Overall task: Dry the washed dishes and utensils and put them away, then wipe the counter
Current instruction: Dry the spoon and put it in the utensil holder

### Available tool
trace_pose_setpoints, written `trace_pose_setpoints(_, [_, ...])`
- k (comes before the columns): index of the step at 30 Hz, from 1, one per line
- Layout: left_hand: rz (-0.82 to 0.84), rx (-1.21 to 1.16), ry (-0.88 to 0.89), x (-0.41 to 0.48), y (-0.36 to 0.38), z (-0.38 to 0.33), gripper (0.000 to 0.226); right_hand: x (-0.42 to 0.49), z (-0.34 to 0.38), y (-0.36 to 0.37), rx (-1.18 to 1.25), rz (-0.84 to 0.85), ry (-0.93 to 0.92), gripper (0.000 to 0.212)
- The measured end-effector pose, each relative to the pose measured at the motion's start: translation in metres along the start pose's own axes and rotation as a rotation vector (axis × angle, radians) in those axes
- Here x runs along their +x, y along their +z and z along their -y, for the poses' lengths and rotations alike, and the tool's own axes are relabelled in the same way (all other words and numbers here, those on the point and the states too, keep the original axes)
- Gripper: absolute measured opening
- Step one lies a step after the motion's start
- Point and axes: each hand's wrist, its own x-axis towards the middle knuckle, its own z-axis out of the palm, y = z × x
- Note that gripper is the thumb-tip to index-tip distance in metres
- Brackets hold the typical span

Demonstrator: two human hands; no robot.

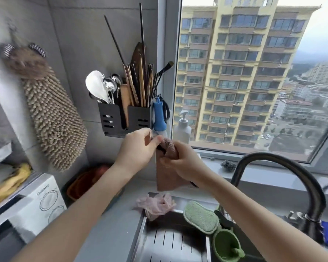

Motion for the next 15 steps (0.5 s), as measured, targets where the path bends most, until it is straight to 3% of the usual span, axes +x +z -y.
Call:
trace_pose_setpoints(2, [-0.078, -0.055, 0.057, 0.013, -0.008, 0.005, 0.024, 0.012, 0.016, 0.004, -0.084, -0.002, -0.080, 0.019])
trace_pose_setpoints(5, [-0.178, -0.149, 0.048, 0.033, -0.030, 0.012, 0.020, 0.028, 0.036, 0.003, -0.019, 0.002, -0.157, 0.019])
trace_pose_setpoints(10, [-0.359, -0.268, -0.022, 0.078, -0.074, 0.034, 0.028, 0.046, 0.052, -0.004, 0.129, 0.060, -0.135, 0.013])
trace_pose_setpoints(15, [-0.665, -0.258, -0.037, 0.122, -0.122, 0.056, 0.016, 0.069, 0.046, -0.017, 0.039, -0.101, -0.031, 0.015])
